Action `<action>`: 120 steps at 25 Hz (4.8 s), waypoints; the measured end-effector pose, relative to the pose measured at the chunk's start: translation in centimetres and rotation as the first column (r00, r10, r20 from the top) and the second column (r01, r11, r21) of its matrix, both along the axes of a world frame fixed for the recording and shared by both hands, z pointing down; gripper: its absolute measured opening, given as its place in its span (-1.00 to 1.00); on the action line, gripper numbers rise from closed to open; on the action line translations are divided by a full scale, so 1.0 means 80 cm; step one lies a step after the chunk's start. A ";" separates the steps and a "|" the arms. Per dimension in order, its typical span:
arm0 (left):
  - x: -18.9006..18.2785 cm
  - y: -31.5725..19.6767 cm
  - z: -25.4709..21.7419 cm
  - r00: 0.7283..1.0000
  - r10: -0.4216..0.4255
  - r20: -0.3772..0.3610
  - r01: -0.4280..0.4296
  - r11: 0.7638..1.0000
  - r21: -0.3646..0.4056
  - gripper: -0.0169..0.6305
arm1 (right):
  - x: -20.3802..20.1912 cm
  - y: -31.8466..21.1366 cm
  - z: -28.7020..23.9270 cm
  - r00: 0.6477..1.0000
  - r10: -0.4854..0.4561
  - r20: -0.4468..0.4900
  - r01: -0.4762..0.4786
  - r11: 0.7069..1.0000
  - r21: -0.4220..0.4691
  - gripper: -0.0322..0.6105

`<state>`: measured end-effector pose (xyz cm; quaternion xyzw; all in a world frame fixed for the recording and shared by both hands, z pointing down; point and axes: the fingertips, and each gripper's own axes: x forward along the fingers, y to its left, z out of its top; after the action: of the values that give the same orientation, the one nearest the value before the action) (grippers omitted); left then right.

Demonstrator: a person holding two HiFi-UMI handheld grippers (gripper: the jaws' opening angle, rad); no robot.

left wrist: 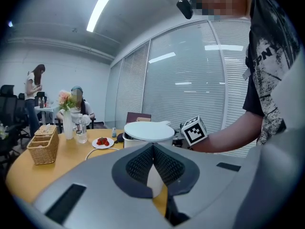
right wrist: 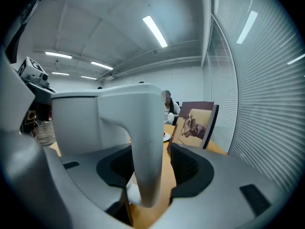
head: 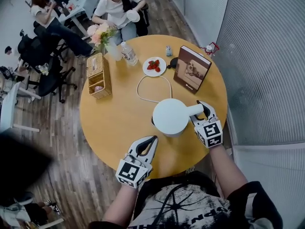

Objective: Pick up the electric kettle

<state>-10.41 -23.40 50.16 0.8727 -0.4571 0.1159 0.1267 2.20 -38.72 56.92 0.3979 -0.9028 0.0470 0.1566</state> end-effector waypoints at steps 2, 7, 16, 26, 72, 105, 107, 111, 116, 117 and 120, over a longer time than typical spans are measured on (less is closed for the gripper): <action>-0.005 0.002 0.002 1.000 -0.006 0.006 0.006 1.000 -0.007 -0.94 | -0.004 -0.007 0.001 1.000 0.003 0.007 -0.003 1.000 0.007 -0.26; -0.013 0.006 0.002 1.000 -0.019 0.017 0.019 1.000 -0.012 -0.94 | -0.013 -0.020 -0.001 1.000 -0.001 0.022 0.000 1.000 0.016 -0.27; -0.025 0.013 0.007 0.999 -0.035 0.038 0.036 0.999 -0.038 -0.94 | -0.026 -0.017 -0.005 0.999 -0.024 0.026 0.022 0.997 0.072 -0.80; -0.031 0.021 0.004 0.998 -0.031 0.063 0.034 0.999 -0.036 -0.94 | -0.021 -0.023 -0.009 0.996 0.036 0.086 -0.042 0.997 0.069 -0.81; -0.103 0.076 -0.047 0.975 -0.219 0.047 0.211 0.969 0.127 -0.94 | -0.024 -0.039 -0.143 0.942 0.151 0.300 -0.191 0.975 0.110 -0.73; -0.224 0.175 -0.037 0.909 -0.415 0.041 0.409 0.906 0.107 -0.94 | -0.278 0.047 -0.127 0.930 -0.198 0.309 0.175 0.979 0.099 -0.68; -0.226 0.178 -0.030 0.909 -0.415 0.042 0.409 0.907 0.098 -0.94 | -0.288 0.048 -0.117 0.933 -0.204 0.296 0.186 0.979 0.090 -0.68; -0.236 0.178 -0.027 0.902 -0.429 0.047 0.425 0.902 0.076 -0.94 | -0.308 0.054 -0.095 0.935 -0.233 0.268 0.218 0.972 0.086 -0.68; -0.254 0.181 -0.010 0.897 -0.438 0.057 0.437 0.899 0.038 -0.94 | -0.334 0.060 -0.069 0.928 -0.271 0.254 0.260 0.963 0.077 -0.68; -0.257 0.181 -0.007 0.898 -0.436 0.058 0.434 0.900 0.033 -0.94 | -0.340 0.060 -0.064 0.928 -0.275 0.252 0.265 0.961 0.074 -0.68; -0.269 0.179 -0.001 0.896 -0.439 0.063 0.439 0.898 0.022 -0.94 | -0.354 0.059 -0.051 0.925 -0.286 0.248 0.279 0.958 0.064 -0.68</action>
<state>-31.91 -9.08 50.11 0.7433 -0.6464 0.1117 0.1312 -26.10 -34.04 52.87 0.2564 -0.9638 0.0621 0.0389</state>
